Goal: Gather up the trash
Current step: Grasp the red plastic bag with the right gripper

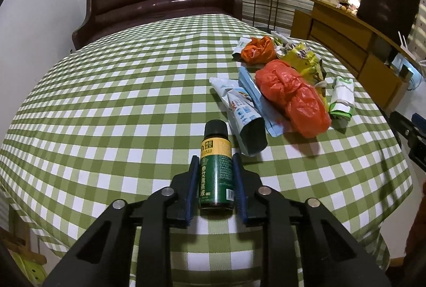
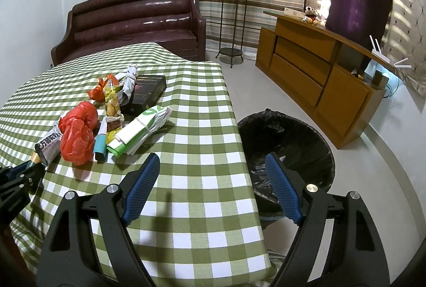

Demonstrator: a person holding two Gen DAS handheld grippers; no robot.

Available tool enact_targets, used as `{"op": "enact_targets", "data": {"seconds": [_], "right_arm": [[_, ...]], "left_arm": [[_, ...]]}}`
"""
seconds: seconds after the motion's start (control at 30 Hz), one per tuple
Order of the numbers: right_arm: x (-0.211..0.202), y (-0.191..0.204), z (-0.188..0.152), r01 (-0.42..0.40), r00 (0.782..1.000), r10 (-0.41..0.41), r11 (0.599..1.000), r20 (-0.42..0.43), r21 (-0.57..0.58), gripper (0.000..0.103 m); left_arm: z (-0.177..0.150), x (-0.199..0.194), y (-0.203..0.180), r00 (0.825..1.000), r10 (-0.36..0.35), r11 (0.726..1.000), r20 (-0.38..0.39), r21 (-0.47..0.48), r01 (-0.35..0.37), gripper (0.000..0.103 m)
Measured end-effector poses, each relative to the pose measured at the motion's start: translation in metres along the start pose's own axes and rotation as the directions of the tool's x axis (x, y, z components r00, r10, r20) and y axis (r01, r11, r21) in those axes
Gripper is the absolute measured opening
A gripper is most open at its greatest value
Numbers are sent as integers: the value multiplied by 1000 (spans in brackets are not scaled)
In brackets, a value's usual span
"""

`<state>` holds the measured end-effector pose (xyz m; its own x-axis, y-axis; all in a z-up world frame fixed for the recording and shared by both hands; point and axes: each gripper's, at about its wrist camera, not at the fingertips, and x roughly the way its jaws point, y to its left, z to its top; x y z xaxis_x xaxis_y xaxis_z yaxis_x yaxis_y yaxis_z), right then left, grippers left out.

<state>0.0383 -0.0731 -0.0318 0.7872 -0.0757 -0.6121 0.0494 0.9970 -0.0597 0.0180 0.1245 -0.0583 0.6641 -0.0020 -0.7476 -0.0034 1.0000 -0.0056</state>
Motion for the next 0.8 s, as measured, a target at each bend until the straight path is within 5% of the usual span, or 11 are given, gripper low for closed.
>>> {"op": "enact_targets", "data": {"seconds": [0.07,0.2,0.33,0.67,0.8], "right_arm": [[1,1,0,0,1000,0,1000,0,-2,79],[2,2,-1,0,1000,0,1000,1,-1,79],[0,3,-1,0,1000,0,1000,5,-3,79],[-7,24,10,-37,999,38,999,28,-36,78],[-6,42,18,-79,996,80,995,25,-56,65]], "left_arm": [[1,2,2,1000,2,1000,3,-17,-2,41],[4,4,2,1000,-5,1000,5,-17,5,43],[5,3,3,1000,-14,1000,10,5,14,25],[10,-5,16,999,9,1000,36,1,-9,25],[16,-8,27,997,47,999,58,-10,-47,25]]}}
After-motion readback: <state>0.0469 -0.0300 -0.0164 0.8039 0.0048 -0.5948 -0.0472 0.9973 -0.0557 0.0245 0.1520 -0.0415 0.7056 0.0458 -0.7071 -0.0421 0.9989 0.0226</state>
